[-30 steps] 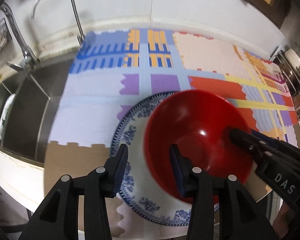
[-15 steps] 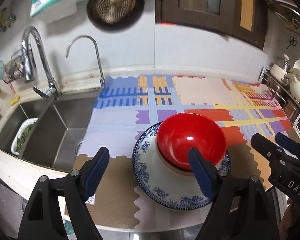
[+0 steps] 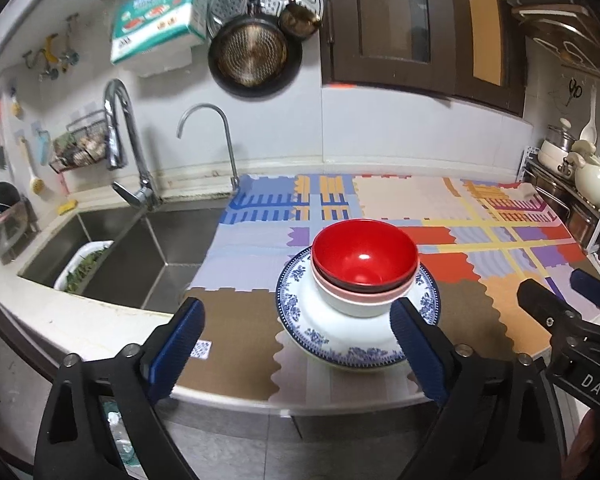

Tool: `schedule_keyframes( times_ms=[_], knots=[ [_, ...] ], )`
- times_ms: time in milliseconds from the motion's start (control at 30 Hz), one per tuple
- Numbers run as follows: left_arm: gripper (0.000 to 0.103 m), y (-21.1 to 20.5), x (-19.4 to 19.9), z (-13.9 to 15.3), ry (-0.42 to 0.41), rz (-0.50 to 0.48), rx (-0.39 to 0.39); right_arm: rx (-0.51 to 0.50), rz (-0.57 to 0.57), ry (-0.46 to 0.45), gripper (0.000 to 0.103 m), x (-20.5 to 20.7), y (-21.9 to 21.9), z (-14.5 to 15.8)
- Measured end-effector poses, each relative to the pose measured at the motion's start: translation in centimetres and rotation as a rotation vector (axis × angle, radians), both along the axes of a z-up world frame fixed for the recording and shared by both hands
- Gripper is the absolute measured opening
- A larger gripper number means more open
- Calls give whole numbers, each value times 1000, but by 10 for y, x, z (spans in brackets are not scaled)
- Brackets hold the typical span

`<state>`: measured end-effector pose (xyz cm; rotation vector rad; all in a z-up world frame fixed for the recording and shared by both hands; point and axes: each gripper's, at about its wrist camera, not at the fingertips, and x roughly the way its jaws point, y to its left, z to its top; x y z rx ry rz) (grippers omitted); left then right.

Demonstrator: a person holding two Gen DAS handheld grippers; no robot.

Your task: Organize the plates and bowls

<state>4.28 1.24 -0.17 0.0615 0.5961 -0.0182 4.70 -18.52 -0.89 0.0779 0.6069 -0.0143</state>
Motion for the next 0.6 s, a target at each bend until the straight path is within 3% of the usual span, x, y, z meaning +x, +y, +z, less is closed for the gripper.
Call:
schedule_keyframes(
  times_ms=[100,600],
  knots=[
    [99,-3,-21,5,-24,6,0,-9,-4,-22,92,-18,-4,4],
    [103,-21,-102,20,-96,3,14,3,15,-54,92,-100,-20,14]
  ],
)
